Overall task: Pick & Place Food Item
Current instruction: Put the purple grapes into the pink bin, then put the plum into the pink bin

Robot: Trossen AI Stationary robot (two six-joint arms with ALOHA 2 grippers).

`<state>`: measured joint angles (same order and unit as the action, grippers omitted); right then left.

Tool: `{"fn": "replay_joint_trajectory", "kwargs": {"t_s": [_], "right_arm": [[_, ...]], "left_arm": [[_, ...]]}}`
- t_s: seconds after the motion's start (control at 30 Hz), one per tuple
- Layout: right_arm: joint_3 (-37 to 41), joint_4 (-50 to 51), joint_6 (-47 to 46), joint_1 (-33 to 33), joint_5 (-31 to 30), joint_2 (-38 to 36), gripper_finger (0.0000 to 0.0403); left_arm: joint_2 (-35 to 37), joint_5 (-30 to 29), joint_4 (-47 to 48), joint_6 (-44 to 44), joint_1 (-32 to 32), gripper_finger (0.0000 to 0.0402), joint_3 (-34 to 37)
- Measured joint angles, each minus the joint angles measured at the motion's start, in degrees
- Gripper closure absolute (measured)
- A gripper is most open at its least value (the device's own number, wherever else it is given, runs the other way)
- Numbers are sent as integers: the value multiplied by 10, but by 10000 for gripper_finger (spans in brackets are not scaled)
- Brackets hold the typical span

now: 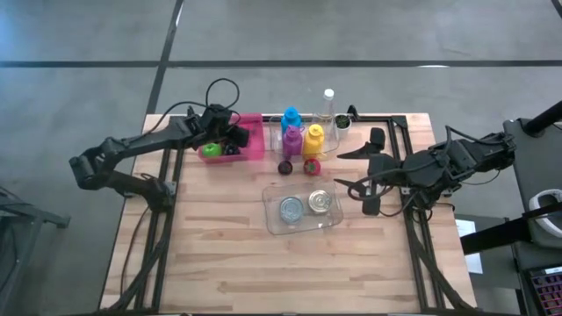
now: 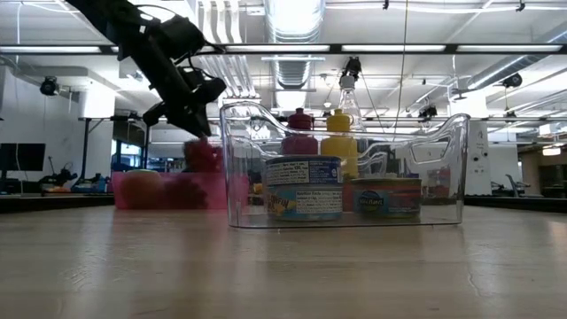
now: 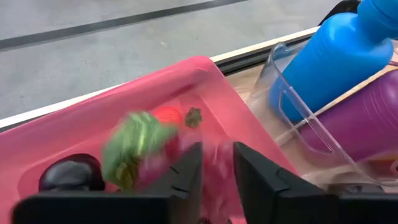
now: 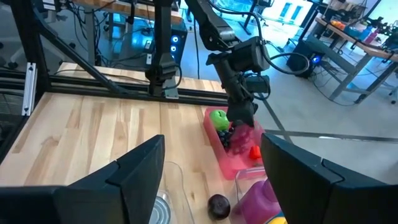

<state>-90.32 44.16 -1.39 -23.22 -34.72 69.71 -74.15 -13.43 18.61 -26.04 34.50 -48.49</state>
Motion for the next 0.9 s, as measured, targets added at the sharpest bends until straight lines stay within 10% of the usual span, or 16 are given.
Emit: {"fn": "replay_joint_trajectory", "kwargs": {"t_s": [0.37,0.63,0.9], "right_arm": [[0,0,-1,0,0,0,122],[0,0,-1,0,0,0,115],[0,0,-1,0,0,0,125]], "left_arm": [[3,21,-12,0,0,214,-4],[3,273,-35,122,-45,190,-9],[-11,166,-66,159,-171,201,-8]]}}
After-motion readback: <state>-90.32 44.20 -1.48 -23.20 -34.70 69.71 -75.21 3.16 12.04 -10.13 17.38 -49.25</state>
